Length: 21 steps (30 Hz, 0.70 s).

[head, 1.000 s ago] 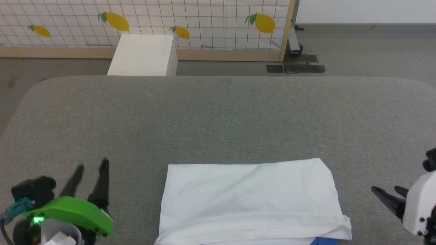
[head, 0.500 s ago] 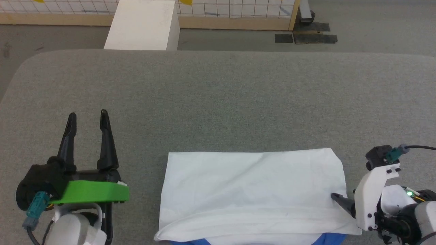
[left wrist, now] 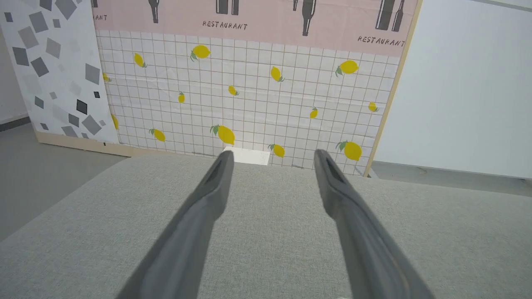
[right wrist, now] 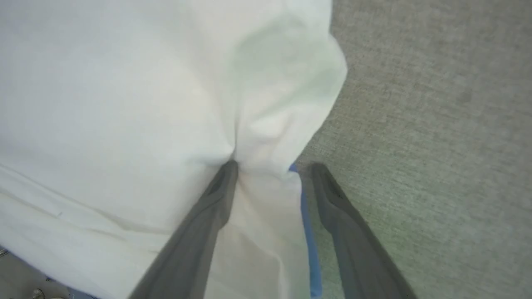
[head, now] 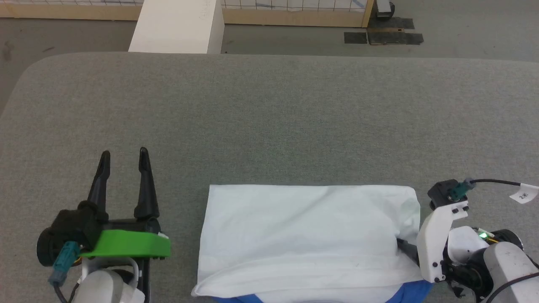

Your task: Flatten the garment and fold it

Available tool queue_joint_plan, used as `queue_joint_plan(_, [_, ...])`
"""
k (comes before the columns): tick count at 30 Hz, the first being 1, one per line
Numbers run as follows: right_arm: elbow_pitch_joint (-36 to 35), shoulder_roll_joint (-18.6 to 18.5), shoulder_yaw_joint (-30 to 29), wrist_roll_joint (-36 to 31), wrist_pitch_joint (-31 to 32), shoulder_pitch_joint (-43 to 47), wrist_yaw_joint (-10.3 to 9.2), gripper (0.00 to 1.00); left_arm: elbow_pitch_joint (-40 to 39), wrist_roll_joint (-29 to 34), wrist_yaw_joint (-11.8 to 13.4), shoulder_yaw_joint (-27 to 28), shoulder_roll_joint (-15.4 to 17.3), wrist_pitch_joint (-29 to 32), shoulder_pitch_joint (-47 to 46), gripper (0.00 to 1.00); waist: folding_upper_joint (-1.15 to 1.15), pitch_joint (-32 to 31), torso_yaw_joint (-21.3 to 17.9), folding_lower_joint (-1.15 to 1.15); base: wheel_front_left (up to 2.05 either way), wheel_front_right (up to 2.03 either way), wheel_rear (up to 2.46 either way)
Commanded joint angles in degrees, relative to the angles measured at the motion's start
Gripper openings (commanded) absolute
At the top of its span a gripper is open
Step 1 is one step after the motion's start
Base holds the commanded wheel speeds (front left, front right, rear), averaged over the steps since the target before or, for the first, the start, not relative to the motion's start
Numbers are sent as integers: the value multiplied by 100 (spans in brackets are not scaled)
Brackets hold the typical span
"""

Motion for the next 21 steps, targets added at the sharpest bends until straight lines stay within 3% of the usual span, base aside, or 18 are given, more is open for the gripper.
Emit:
queue_joint_plan(1, [356,259,297,78,95,205,44,0,59,69,-43,4,-13,-26,22,100,0,-13,1,0,0,0,0])
queue_joint_plan(10, [311,119,-267,95,-195,-143,44,0,148,301,-38,86,-97,-27,24,100,0,-102,-35,0,0,0,0])
queue_joint_plan(21, [536,-447,-1873,-645,20,-140,44,0,106,397,-120,194,-200,-27,84,100,0,-113,-60,0,0,0,0])
